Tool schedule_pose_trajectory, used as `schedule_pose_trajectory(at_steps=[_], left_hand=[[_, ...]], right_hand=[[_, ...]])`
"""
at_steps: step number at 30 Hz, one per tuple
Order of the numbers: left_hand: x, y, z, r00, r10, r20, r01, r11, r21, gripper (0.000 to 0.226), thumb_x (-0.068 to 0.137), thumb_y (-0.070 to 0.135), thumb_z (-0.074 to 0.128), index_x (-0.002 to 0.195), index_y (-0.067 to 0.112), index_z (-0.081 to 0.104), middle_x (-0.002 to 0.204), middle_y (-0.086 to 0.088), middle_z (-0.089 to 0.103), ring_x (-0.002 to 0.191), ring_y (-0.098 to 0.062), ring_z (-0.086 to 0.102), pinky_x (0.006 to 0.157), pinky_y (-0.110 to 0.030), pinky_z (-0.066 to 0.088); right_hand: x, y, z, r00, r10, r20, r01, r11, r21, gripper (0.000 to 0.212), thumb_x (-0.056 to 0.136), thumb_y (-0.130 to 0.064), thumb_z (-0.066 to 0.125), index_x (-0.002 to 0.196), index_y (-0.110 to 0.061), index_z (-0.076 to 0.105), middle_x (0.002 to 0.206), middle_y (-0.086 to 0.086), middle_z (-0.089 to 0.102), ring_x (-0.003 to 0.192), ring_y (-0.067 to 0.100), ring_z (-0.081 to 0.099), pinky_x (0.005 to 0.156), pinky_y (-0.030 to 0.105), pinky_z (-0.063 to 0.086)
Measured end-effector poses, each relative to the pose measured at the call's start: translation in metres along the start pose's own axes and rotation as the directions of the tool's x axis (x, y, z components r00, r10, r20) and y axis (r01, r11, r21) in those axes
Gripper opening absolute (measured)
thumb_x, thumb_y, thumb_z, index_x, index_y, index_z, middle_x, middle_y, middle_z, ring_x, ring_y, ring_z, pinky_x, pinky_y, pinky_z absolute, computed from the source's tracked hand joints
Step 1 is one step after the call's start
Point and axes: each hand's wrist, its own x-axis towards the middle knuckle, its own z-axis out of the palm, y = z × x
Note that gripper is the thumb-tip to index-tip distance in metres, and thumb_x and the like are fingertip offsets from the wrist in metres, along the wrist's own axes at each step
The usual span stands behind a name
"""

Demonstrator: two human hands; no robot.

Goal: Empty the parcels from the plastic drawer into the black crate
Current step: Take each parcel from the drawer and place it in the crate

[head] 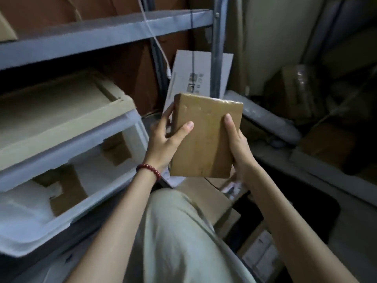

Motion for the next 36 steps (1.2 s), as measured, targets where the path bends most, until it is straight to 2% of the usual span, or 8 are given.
schedule_pose_trajectory(at_steps=[4,7,10,15,20,27,31,36], left_hand=[[0.008,-0.015,0.074,0.984,-0.116,0.132,0.114,0.993,0.021,0.068,0.07,0.063,0.067,0.132,0.048,0.04,0.128,0.009,0.05,0.113,-0.01,0.054,0.089,-0.032,0.05],[0.005,-0.035,0.126,0.952,-0.219,0.212,0.22,0.975,0.023,0.056,0.078,0.051,0.071,0.123,0.034,0.042,0.131,0.001,0.051,0.117,-0.017,0.053,0.1,-0.042,0.047],[-0.002,-0.057,0.17,0.877,-0.316,0.362,0.303,0.948,0.094,0.048,0.081,0.048,0.069,0.118,0.03,0.044,0.133,-0.001,0.052,0.115,-0.018,0.054,0.097,-0.041,0.048],[-0.019,-0.097,0.215,0.774,-0.406,0.486,0.335,0.914,0.23,0.054,0.087,0.038,0.066,0.134,0.023,0.044,0.134,-0.003,0.049,0.111,-0.017,0.05,0.087,-0.029,0.042],[-0.027,-0.133,0.241,0.648,-0.505,0.57,0.389,0.863,0.322,0.056,0.093,0.031,0.059,0.144,0.021,0.038,0.14,-0.006,0.048,0.11,-0.017,0.049,0.086,-0.027,0.038],[-0.036,-0.168,0.268,0.581,-0.509,0.635,0.418,0.856,0.304,0.065,0.09,0.008,0.061,0.147,0.018,0.031,0.145,-0.007,0.043,0.119,-0.013,0.047,0.102,-0.029,0.04],[-0.041,-0.175,0.277,0.548,-0.415,0.727,0.26,0.91,0.324,0.069,0.087,0.006,0.066,0.144,0.02,0.031,0.147,-0.006,0.04,0.131,-0.018,0.042,0.108,-0.034,0.037],[-0.044,-0.167,0.281,0.543,-0.281,0.792,-0.255,0.843,0.474,0.068,0.091,0.033,0.06,0.15,0.02,0.027,0.152,-0.006,0.025,0.135,-0.025,0.035,0.109,-0.034,0.034]], right_hand=[[-0.011,0.013,-0.069,0.975,0.047,-0.215,-0.053,0.998,-0.022,0.032,0.081,-0.072,0.052,0.102,-0.051,0.064,0.101,-0.017,0.071,0.091,0.005,0.069,0.078,0.023,0.056],[-0.024,0.033,-0.115,0.884,0.166,-0.437,-0.161,0.986,0.05,0.064,0.077,-0.075,0.056,0.126,-0.034,0.048,0.119,-0.008,0.062,0.103,0.014,0.062,0.094,0.038,0.049],[-0.044,0.058,-0.148,0.778,0.248,-0.577,-0.242,0.966,0.089,0.076,0.079,-0.07,0.057,0.14,-0.029,0.039,0.125,-0.006,0.055,0.106,0.018,0.057,0.099,0.041,0.046],[-0.068,0.104,-0.17,0.678,0.223,-0.7,-0.315,0.949,-0.003,0.082,0.078,-0.056,0.07,0.144,-0.028,0.029,0.134,-0.003,0.051,0.097,0.011,0.052,0.077,0.025,0.044],[-0.071,0.137,-0.17,0.588,0.201,-0.784,-0.465,0.876,-0.124,0.104,0.076,-0.049,0.074,0.153,-0.028,0.007,0.151,0.006,0.031,0.132,0.028,0.04,0.105,0.043,0.037],[-0.068,0.153,-0.182,0.654,0.087,-0.751,-0.61,0.648,-0.456,0.085,0.088,-0.032,0.067,0.152,-0.014,0.014,0.157,0.013,0.009,0.138,0.034,0.027,0.111,0.042,0.034],[-0.07,0.158,-0.189,0.697,0.035,-0.716,-0.654,0.441,-0.615,0.066,0.098,-0.034,0.047,0.152,-0.008,0.019,0.16,0.014,0.008,0.146,0.031,0.012,0.119,0.041,0.019],[-0.069,0.161,-0.193,0.745,0.0,-0.667,-0.639,0.286,-0.714,0.057,0.101,-0.031,0.037,0.15,-0.006,0.024,0.159,0.013,0.016,0.147,0.028,0.013,0.119,0.04,0.014]])
